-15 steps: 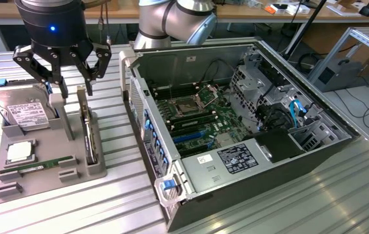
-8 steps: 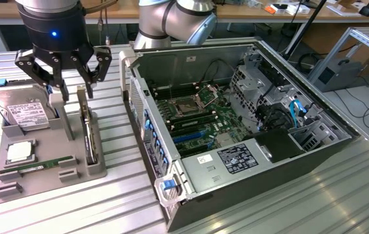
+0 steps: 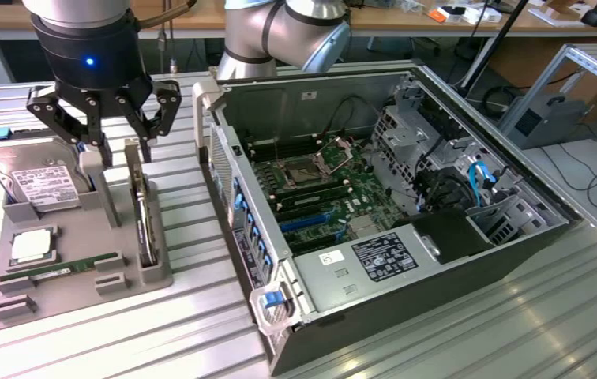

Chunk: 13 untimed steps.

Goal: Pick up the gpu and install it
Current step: 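Pick up the gpu and move the gpu toward the slot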

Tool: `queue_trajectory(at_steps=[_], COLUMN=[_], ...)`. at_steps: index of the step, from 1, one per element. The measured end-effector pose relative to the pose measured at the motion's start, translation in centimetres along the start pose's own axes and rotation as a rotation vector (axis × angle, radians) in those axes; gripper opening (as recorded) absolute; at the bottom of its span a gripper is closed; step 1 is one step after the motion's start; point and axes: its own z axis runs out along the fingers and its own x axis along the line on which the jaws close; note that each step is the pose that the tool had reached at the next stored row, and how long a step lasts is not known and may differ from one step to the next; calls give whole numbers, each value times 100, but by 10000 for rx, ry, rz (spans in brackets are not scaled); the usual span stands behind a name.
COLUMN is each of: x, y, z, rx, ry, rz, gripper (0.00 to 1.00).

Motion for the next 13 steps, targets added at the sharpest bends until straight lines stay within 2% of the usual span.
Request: queue_trajectory(at_steps=[13], x=[1], y=[-7], z=[59], rx=[0], ry=[0], rz=[1], gripper=[48])
